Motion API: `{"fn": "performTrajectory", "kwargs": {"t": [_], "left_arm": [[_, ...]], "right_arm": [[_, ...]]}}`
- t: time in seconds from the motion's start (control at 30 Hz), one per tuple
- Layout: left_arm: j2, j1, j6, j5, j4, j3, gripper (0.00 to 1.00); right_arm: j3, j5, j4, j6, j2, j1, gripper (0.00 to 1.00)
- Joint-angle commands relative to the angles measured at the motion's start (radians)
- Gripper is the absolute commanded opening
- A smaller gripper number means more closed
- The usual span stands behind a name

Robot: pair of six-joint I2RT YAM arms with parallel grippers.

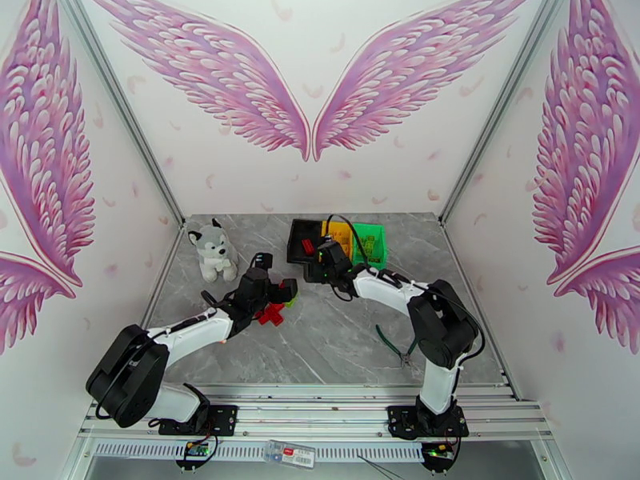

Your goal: Sort the legos into containers by color

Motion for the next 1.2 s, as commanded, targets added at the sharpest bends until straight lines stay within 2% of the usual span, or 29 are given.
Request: {"fn": "performTrajectory", "kwargs": {"t": [0.0, 0.3, 1.17], "left_arm": [[-0.038, 0.014, -0.032, 0.028, 0.031, -0.024, 0.99], [-0.039, 0.016, -0.033, 0.040, 0.035, -0.025, 0.99], [-0.054, 0.035, -0.052, 0.037, 0.044, -0.045, 0.99]], "right_arm": [[-0.035, -0.042, 0.080, 0.056, 0.010, 0.044, 0.68], [-0.020, -0.098, 0.140, 0.111, 0.099, 0.091, 0.66], [0.079, -0.086, 0.111, 0.147, 0.257, 0.127, 0.64]]}}
